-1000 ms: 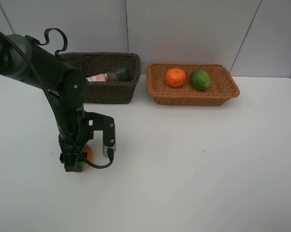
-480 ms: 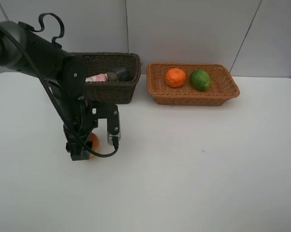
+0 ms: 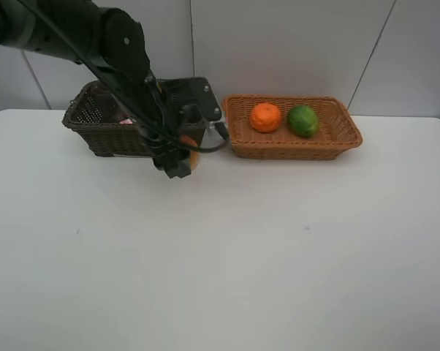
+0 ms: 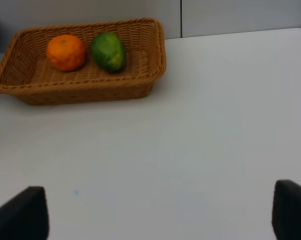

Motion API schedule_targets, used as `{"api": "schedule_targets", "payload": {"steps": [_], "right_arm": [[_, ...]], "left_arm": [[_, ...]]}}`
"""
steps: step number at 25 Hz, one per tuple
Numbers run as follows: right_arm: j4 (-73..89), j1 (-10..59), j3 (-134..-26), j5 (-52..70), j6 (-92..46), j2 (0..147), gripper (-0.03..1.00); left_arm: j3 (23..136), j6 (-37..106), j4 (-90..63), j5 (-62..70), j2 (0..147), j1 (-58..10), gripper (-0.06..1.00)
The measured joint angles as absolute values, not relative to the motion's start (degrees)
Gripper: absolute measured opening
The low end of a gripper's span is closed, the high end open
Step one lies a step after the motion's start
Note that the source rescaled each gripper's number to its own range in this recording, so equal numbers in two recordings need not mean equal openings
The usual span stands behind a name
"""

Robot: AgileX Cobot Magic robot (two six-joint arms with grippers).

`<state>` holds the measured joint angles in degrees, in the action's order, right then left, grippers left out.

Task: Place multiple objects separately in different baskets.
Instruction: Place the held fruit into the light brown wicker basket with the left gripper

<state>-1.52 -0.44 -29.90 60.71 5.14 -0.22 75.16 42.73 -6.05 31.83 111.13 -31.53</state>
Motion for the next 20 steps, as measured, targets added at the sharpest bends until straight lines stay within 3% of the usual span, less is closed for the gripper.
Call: {"api": "schedule_targets", "payload": {"steps": [11, 20], "right_arm": [[-1.52, -0.44, -29.9, 60.71, 5.14, -0.22, 0.96], [-1.52, -0.44, -29.9, 60.71, 5.14, -0.22, 0.96]], "left_arm": [[80.13, 39.35, -14.0, 5.21, 112.84, -34.07, 0.77], [96.74, 23.42, -12.18, 7.01, 125.92, -35.3, 0.77]]}}
